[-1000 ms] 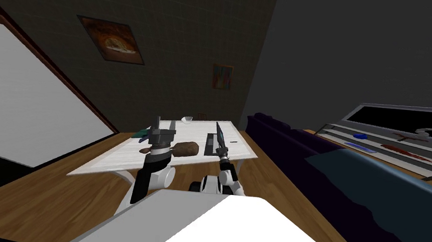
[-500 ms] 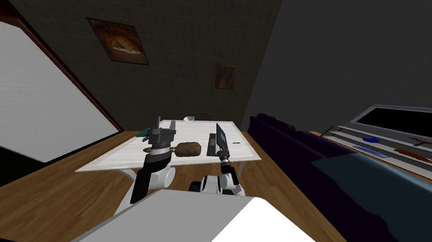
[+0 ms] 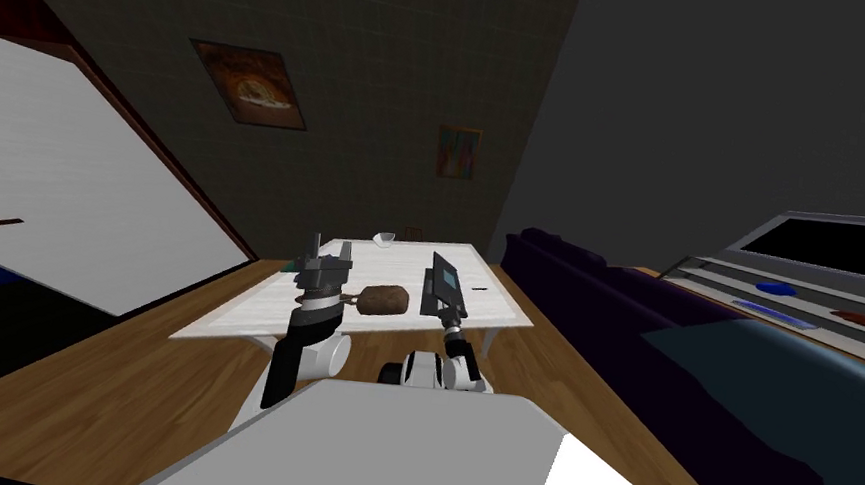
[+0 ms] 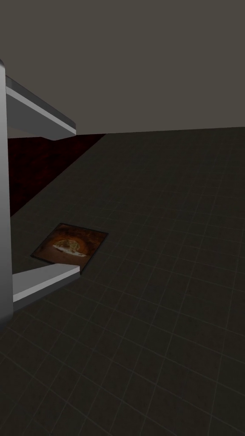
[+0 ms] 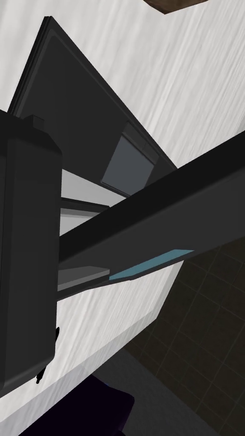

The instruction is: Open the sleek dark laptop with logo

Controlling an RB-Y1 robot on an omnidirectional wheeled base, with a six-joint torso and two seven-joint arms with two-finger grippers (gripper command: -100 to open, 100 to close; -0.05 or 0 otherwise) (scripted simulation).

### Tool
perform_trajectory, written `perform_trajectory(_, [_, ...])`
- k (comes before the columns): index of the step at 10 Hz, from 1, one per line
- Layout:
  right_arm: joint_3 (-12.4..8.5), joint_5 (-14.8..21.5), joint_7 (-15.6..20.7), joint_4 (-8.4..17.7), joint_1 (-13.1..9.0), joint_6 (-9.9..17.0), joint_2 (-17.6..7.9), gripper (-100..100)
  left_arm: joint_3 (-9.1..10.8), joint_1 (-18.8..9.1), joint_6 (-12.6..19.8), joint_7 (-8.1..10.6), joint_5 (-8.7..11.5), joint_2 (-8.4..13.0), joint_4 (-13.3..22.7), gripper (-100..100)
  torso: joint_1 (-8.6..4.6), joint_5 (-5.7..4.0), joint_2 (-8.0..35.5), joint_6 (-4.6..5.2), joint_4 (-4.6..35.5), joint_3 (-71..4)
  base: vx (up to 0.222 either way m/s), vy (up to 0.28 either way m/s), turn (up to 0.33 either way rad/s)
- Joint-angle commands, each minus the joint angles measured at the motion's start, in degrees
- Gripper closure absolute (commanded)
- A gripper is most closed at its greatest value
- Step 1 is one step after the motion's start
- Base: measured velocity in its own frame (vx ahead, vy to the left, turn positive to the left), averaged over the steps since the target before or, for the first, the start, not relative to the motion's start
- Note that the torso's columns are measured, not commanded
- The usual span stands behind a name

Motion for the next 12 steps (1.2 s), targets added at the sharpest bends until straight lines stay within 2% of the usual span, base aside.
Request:
perform_trajectory(1, [0.21, 2.34, 0.82, 3.21, 2.14, -4.01, -1.04, 100, 0.00, 0.00, 0.00, 0.00, 0.00, 0.00, 0.00, 0, 0.09, 0.05, 0.12, 0.05, 0.03, 0.11, 0.084, 0.074, 0.093])
perform_trajectory(3, [0.21, 2.34, 0.82, 3.51, 2.14, -4.53, -1.04, 100, 0.00, 0.00, 0.00, 0.00, 0.00, 0.00, 0.00, 0, 0.11, 0.05, 0.00, 0.02, 0.06, 0.05, 0.043, 0.042, -0.001])
perform_trajectory(4, [0.31, 3.51, 1.22, 5.27, 3.21, -6.80, -1.56, 100, 0.00, 0.00, 0.00, 0.00, 0.00, 0.00, 0.00, 0, -0.02, 0.01, 0.02, 0.00, 0.10, 0.07, 0.037, 0.040, 0.063])
perform_trajectory(5, [-0.78, 2.86, 2.92, 2.56, 0.92, -2.57, 0.16, -100, 0.00, 0.00, 0.00, 0.00, 0.00, 0.00, 0.00, 0, 0.00, 0.01, 0.07, 0.07, 0.04, 0.08, -0.024, 0.022, -0.075])
perform_trajectory(12, [-5.01, 1.98, 7.96, -1.22, -4.28, 8.31, 3.60, -100, 0.00, -0.01, 0.00, 0.00, 0.00, 0.00, 0.01, 0, 0.57, 0.21, 0.68, -0.16, 0.49, 0.34, -0.070, -0.016, -0.081])
